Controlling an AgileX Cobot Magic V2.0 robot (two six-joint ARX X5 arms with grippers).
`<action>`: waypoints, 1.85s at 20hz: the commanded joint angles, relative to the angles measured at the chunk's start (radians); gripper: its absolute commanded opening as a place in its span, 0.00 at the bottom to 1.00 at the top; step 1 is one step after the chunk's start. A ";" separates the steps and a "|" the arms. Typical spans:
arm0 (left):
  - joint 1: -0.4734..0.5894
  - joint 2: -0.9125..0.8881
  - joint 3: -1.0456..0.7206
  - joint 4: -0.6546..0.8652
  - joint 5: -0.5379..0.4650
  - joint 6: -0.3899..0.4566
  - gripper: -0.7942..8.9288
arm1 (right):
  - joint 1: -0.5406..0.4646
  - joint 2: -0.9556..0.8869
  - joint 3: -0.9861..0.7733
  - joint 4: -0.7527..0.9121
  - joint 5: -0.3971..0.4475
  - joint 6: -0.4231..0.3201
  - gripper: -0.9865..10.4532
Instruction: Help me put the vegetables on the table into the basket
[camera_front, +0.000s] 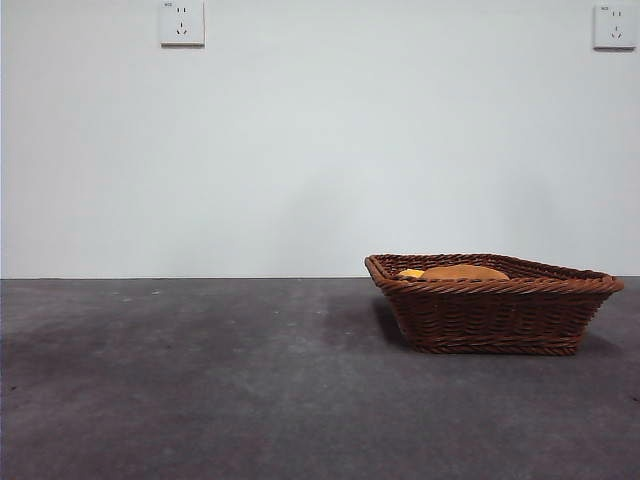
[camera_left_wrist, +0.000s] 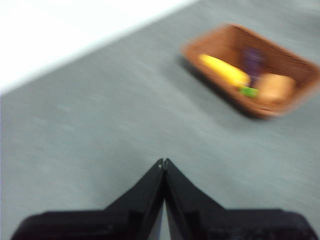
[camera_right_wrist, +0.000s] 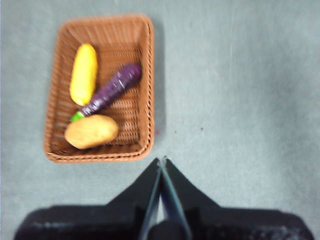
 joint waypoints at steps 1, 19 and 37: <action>0.065 -0.164 -0.330 0.349 0.000 -0.068 0.08 | 0.001 0.053 -0.004 -0.025 0.001 0.008 0.09; 0.090 -0.632 -0.920 0.537 -0.264 -0.309 0.08 | 0.001 0.231 -0.004 0.088 0.001 0.008 0.09; 0.119 -0.597 -0.920 0.544 -0.253 -0.306 0.08 | -0.008 0.242 -0.005 0.446 0.006 0.008 0.09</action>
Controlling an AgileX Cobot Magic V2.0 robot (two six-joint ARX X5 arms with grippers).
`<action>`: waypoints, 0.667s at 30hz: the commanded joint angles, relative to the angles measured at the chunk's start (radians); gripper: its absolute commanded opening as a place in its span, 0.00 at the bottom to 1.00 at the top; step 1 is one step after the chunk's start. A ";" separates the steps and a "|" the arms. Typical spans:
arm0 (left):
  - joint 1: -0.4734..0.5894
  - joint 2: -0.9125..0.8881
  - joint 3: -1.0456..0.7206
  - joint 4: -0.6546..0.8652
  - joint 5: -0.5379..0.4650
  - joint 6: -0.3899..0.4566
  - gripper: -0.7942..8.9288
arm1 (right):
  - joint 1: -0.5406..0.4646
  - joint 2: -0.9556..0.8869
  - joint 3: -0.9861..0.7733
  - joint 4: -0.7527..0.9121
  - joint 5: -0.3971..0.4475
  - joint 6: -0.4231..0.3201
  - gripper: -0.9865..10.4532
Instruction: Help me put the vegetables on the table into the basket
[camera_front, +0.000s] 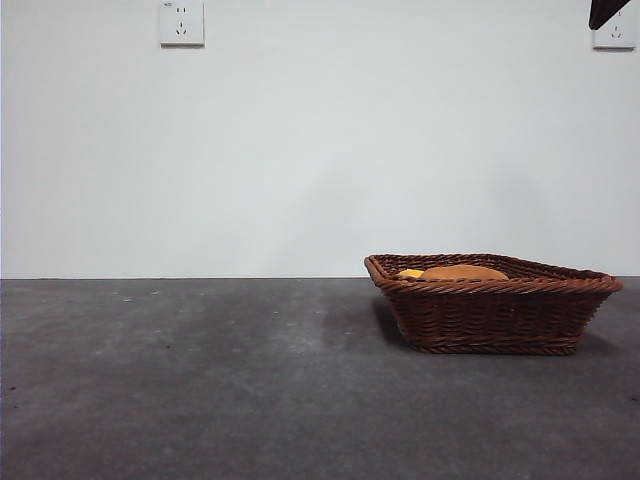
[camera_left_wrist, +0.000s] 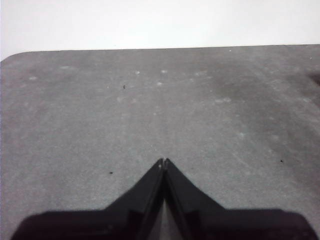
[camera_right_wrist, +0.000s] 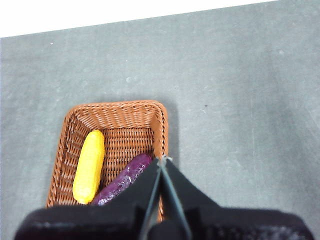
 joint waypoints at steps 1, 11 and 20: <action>0.003 0.011 -0.010 0.005 0.003 0.011 0.08 | -0.014 0.005 -0.005 0.002 0.021 0.008 0.09; 0.003 0.041 -0.010 0.005 0.003 0.011 0.08 | -0.013 -0.510 -0.340 0.294 0.035 0.007 0.09; 0.003 0.041 -0.010 0.005 0.003 0.011 0.08 | -0.013 -1.118 -1.055 0.772 0.080 -0.101 0.09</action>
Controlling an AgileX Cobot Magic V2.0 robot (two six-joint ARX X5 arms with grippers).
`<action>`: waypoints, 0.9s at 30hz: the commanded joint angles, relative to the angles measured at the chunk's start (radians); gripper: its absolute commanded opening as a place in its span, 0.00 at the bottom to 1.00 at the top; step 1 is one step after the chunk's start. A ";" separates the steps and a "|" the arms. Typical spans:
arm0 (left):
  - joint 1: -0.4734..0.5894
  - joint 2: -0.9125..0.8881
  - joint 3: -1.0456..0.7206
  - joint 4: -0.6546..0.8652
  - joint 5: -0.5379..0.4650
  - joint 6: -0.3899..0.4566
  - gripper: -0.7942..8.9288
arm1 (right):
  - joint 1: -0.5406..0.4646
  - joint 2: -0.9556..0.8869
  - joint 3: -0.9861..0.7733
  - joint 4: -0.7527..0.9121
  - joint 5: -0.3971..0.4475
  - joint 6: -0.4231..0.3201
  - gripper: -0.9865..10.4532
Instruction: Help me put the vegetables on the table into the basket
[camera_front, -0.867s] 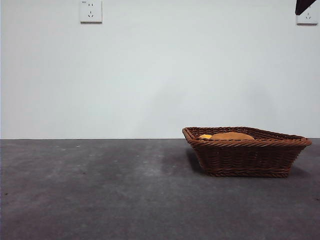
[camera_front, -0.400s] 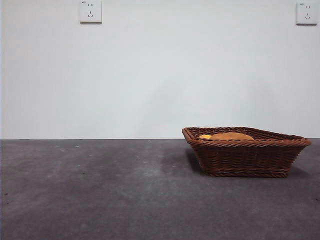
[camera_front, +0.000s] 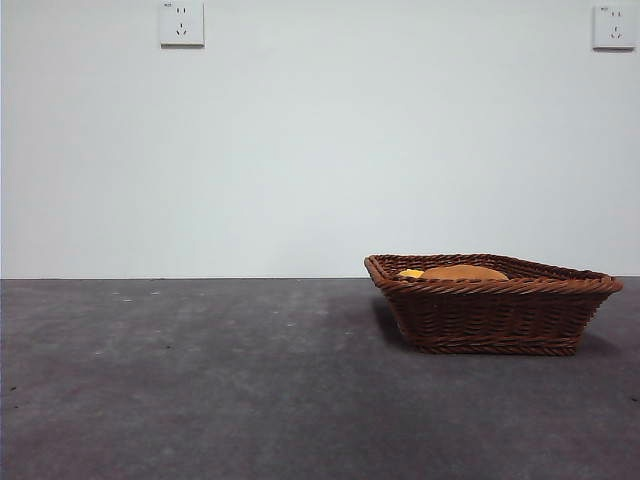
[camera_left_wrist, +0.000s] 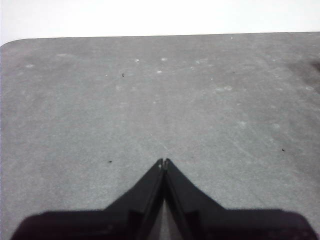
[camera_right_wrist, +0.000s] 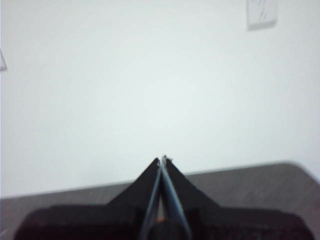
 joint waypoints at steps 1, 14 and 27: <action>0.003 0.000 -0.010 0.005 0.003 0.010 0.08 | 0.000 -0.138 -0.196 0.053 0.052 -0.077 0.09; 0.003 0.000 -0.010 0.005 0.003 0.009 0.08 | 0.000 -0.383 -0.665 0.074 0.069 -0.100 0.09; 0.003 0.000 -0.010 0.005 0.003 0.010 0.08 | 0.000 -0.422 -0.742 -0.002 0.071 -0.117 0.09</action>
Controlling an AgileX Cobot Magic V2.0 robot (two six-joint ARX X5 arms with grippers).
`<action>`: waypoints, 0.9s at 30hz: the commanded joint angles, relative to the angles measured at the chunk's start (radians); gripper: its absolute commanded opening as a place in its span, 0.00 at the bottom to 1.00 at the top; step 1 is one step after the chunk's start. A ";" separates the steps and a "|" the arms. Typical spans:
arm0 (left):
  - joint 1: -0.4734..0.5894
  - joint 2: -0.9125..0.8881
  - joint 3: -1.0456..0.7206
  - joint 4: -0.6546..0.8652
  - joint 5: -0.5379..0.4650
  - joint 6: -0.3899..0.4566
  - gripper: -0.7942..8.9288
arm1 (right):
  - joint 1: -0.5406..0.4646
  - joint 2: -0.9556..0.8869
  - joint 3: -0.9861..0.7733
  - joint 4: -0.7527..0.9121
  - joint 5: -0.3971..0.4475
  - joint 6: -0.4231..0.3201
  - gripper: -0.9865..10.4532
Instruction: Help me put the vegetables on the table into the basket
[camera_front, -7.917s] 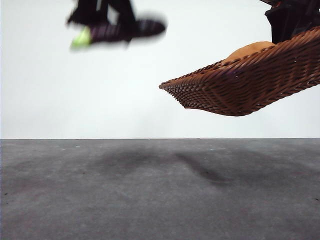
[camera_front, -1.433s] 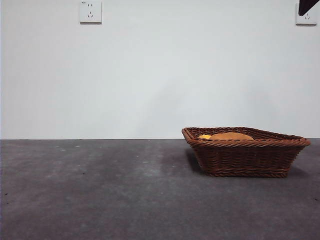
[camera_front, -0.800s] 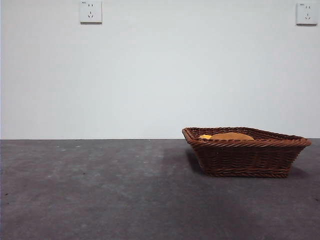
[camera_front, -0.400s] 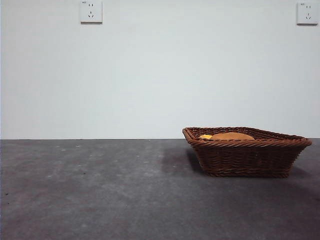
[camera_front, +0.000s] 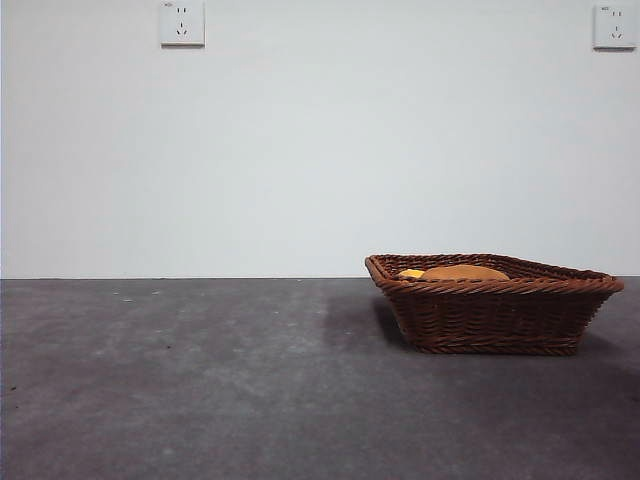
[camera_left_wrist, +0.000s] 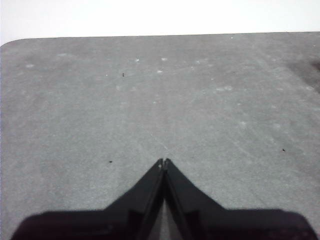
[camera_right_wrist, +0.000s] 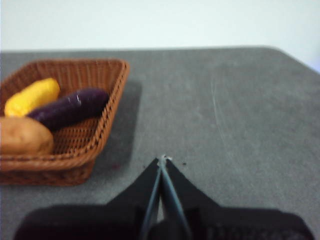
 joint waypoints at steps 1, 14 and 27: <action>0.003 0.000 -0.010 0.005 0.004 0.009 0.08 | 0.000 -0.003 -0.010 0.007 0.005 -0.023 0.09; 0.003 0.000 -0.010 0.005 0.004 0.009 0.08 | 0.000 -0.003 -0.011 0.010 0.004 -0.067 0.09; 0.003 0.005 -0.010 0.005 0.003 0.009 0.08 | 0.002 -0.003 -0.011 0.010 0.003 -0.067 0.09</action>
